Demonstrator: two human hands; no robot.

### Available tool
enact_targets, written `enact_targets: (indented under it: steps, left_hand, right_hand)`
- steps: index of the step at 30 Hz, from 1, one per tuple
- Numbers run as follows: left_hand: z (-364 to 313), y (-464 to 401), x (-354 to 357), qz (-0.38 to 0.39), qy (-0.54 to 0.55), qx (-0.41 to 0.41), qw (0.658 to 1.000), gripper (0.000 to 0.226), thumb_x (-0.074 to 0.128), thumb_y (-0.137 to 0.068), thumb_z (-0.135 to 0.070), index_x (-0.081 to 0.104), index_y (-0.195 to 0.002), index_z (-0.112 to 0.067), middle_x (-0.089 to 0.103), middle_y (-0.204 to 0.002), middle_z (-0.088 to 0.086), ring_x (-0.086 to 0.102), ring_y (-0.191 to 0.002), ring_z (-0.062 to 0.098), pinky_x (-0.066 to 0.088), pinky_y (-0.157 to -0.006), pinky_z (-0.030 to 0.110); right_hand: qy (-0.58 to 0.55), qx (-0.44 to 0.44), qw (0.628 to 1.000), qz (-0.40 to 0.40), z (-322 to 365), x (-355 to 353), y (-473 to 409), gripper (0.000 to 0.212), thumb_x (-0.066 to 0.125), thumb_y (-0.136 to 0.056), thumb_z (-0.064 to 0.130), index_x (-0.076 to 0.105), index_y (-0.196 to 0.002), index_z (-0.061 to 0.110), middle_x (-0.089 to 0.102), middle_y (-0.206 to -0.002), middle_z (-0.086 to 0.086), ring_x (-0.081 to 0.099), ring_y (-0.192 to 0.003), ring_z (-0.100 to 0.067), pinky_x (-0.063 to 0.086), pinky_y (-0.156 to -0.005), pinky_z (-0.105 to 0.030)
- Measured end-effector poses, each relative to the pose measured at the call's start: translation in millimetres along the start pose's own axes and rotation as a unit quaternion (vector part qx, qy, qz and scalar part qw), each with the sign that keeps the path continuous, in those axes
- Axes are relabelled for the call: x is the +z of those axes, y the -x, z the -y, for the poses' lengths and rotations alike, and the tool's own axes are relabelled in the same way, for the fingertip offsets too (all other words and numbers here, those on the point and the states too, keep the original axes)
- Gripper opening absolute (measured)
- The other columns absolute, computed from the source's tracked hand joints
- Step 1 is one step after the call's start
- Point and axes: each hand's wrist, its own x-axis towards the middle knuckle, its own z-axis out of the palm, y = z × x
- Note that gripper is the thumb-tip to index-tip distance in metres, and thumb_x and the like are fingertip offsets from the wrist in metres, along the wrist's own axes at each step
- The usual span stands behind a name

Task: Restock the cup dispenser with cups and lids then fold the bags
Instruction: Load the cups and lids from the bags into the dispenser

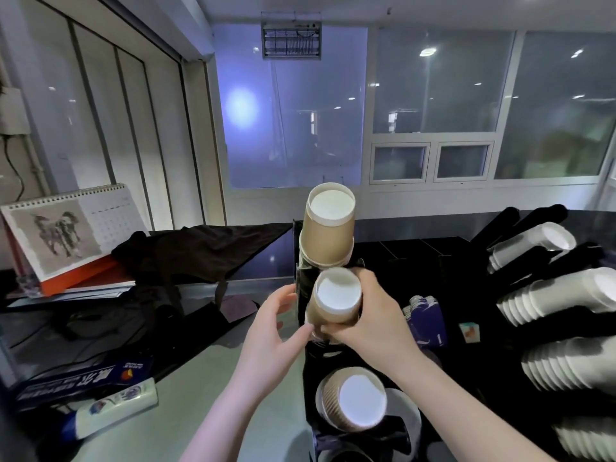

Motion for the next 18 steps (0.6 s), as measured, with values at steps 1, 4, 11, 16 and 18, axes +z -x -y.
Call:
enact_targets:
  steps: [1, 4, 11, 16, 18]
  left_hand:
    - [0.4, 0.5, 0.0, -0.003, 0.004, -0.006, 1.000, 0.053, 0.065, -0.075, -0.037, 0.041, -0.117, -0.058, 0.052, -0.119, -0.033, 0.047, -0.115, -0.013, 0.038, -0.094, 0.014]
    - [3.0, 1.3, -0.8, -0.005, 0.007, -0.010, 1.000, 0.052, 0.066, -0.079, -0.033, 0.040, -0.116, -0.059, 0.052, -0.118, -0.033, 0.047, -0.114, -0.014, 0.038, -0.089, 0.011]
    - [8.8, -1.2, -2.0, -0.004, 0.002, -0.010, 1.000, 0.056, 0.067, -0.085, -0.021, 0.039, -0.121, -0.054, 0.053, -0.123, -0.024, 0.049, -0.117, -0.006, 0.041, -0.097, 0.022]
    - [1.9, -15.8, -1.9, -0.029, 0.016, 0.000, 0.999, 0.064, 0.071, -0.083, -0.023, 0.039, -0.137, -0.037, 0.050, -0.132, -0.017, 0.047, -0.123, -0.001, 0.041, -0.104, 0.030]
    - [-2.5, -29.2, -0.9, -0.046, 0.026, 0.001, 0.999, 0.076, 0.076, -0.078, -0.026, 0.034, -0.141, -0.034, 0.043, -0.141, -0.013, 0.042, -0.128, 0.000, 0.038, -0.106, 0.030]
  right_hand:
    - [0.048, 0.011, 0.998, 0.029, -4.8, 3.0, -1.0, 0.080, 0.083, -0.055, 0.048, 0.041, -0.123, 0.036, 0.060, -0.112, 0.010, 0.056, -0.107, -0.010, 0.049, -0.085, -0.027]
    - [0.128, 0.025, 0.990, 0.053, -13.0, 8.5, -2.3, 0.086, 0.082, -0.059, 0.048, 0.038, -0.131, 0.029, 0.056, -0.116, 0.002, 0.051, -0.111, -0.019, 0.048, -0.088, -0.038]
    - [-0.008, 0.005, 0.998, 0.065, -7.0, -19.3, -9.5, 0.059, 0.077, -0.068, 0.047, 0.052, -0.121, 0.036, 0.057, -0.118, 0.016, 0.052, -0.112, -0.003, 0.044, -0.097, -0.031]
    - [-0.084, -0.040, 0.990, -0.105, 9.7, -38.0, -33.1, 0.043, 0.079, -0.070, 0.036, 0.054, -0.106, 0.041, 0.060, -0.107, 0.015, 0.056, -0.101, 0.001, 0.050, -0.083, -0.023]
    - [-0.069, -0.039, 0.995, -0.068, 15.6, -40.2, -51.2, 0.063, 0.082, -0.066, 0.034, 0.048, -0.118, 0.047, 0.055, -0.116, 0.014, 0.051, -0.108, 0.002, 0.046, -0.087, -0.022]
